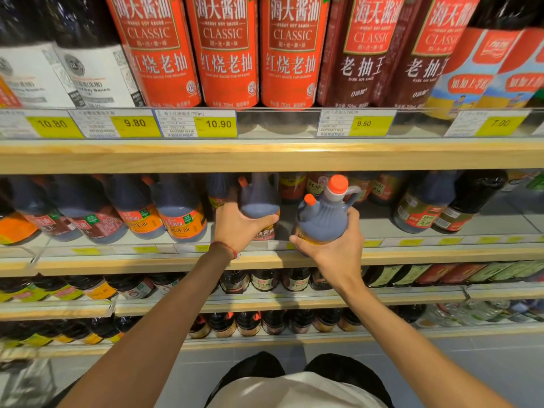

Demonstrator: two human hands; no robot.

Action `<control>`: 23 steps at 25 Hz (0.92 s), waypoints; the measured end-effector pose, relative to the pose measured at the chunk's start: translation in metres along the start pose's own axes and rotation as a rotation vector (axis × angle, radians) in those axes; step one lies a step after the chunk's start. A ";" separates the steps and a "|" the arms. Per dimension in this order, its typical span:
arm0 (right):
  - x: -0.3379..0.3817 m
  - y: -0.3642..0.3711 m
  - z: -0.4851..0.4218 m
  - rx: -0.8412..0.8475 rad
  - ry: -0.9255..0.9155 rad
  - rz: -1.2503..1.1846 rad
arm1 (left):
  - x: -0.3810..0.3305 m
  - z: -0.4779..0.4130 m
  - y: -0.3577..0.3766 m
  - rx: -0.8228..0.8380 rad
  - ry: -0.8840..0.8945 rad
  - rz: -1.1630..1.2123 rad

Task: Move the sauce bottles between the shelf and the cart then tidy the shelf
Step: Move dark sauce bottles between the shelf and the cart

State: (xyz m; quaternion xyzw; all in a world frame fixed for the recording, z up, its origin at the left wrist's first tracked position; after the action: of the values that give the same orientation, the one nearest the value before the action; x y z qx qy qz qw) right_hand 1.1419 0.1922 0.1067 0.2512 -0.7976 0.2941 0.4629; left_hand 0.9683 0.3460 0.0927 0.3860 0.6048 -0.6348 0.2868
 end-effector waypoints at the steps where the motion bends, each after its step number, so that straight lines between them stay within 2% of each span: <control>1: 0.003 -0.002 0.002 0.005 0.014 0.003 | -0.004 0.003 -0.004 0.000 0.028 -0.026; 5: 0.019 -0.010 0.012 0.035 0.079 -0.005 | -0.007 0.013 -0.012 0.000 0.036 -0.168; 11: 0.037 -0.027 0.030 0.124 0.204 -0.036 | -0.020 0.065 -0.027 -0.048 0.064 0.076; 13: 0.036 -0.033 0.033 0.198 0.265 -0.059 | -0.027 0.082 -0.022 0.120 0.005 0.162; 15: 0.032 -0.039 0.038 0.245 0.321 -0.089 | -0.032 0.095 -0.013 0.430 -0.076 0.282; 17: 0.027 -0.046 0.039 0.292 0.361 -0.127 | -0.039 0.106 -0.002 0.630 -0.150 0.351; 20: 0.020 -0.063 0.033 0.399 0.417 -0.186 | -0.059 0.126 0.017 0.695 -0.226 0.377; 23: 0.010 -0.086 0.022 0.599 0.435 -0.228 | -0.071 0.141 0.033 0.675 -0.205 0.376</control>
State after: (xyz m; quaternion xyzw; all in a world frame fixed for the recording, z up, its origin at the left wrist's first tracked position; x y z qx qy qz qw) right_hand 1.1821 0.1152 0.1274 0.3942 -0.5263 0.5070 0.5573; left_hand 1.0135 0.1957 0.1304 0.4972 0.2492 -0.7696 0.3138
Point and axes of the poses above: each hand's wrist, its own z-axis away from the middle knuckle, its own y-axis out of the palm, x = y × z, the point moved 3 cm from there along -z, towards the middle knuckle, and after that the axes turned 8 degrees about -y, right-handed, at the moved point
